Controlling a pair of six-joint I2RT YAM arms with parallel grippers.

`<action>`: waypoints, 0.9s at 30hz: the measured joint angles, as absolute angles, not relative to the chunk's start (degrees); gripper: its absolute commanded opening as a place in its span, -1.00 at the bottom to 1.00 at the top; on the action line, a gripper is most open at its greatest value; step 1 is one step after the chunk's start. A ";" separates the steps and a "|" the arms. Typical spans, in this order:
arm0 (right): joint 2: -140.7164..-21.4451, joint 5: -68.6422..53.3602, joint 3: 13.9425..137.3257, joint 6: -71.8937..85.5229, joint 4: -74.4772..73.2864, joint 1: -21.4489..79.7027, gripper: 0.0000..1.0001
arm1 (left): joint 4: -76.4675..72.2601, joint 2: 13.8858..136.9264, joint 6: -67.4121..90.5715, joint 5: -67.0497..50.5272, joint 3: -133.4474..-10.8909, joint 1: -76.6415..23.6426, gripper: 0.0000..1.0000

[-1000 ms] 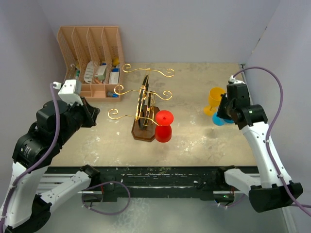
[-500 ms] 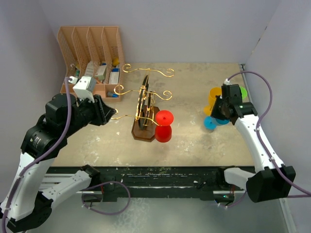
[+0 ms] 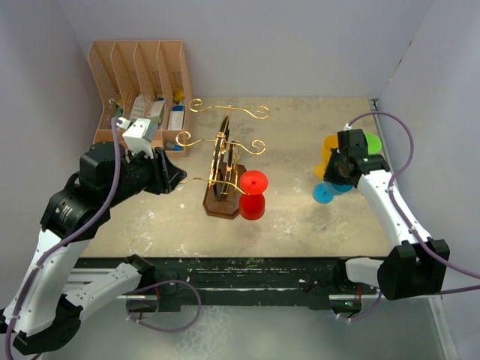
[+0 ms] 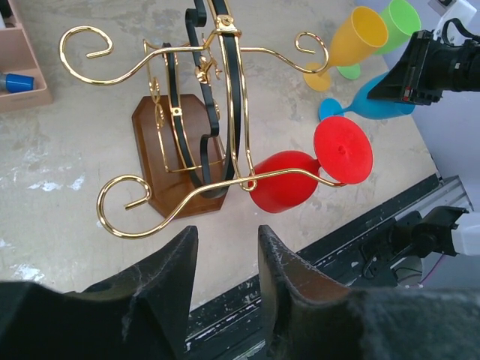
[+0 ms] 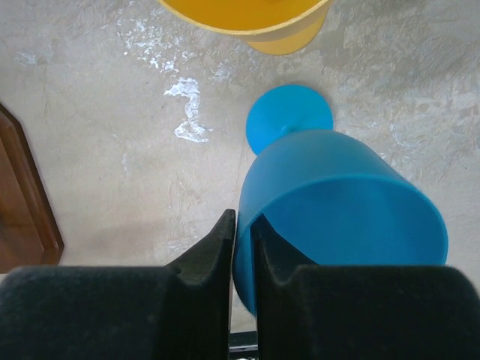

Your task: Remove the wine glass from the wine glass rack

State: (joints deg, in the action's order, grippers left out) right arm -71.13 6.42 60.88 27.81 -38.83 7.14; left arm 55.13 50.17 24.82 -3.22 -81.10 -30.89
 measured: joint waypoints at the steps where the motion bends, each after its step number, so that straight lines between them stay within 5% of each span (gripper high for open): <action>1: -71.64 6.44 60.88 27.81 -38.68 7.09 -0.50 | 54.98 50.26 24.77 -3.46 -80.99 -30.89 -0.12; 9: -72.25 6.72 60.97 27.44 -38.54 7.07 0.01 | 53.67 50.94 24.45 -6.68 -80.64 -30.89 0.06; 21: -58.33 13.78 72.05 26.00 -42.98 7.05 0.23 | 41.69 45.47 28.69 -16.69 -73.56 -30.89 0.16; 27: -45.47 4.40 73.67 23.94 -39.27 7.01 0.17 | 28.25 43.46 38.39 -23.79 -63.57 -30.89 0.15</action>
State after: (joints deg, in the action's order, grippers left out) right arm -45.47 4.40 73.67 23.94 -39.27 7.01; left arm 28.25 43.46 38.39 -23.79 -63.57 -30.89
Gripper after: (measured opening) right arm 0.613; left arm 0.580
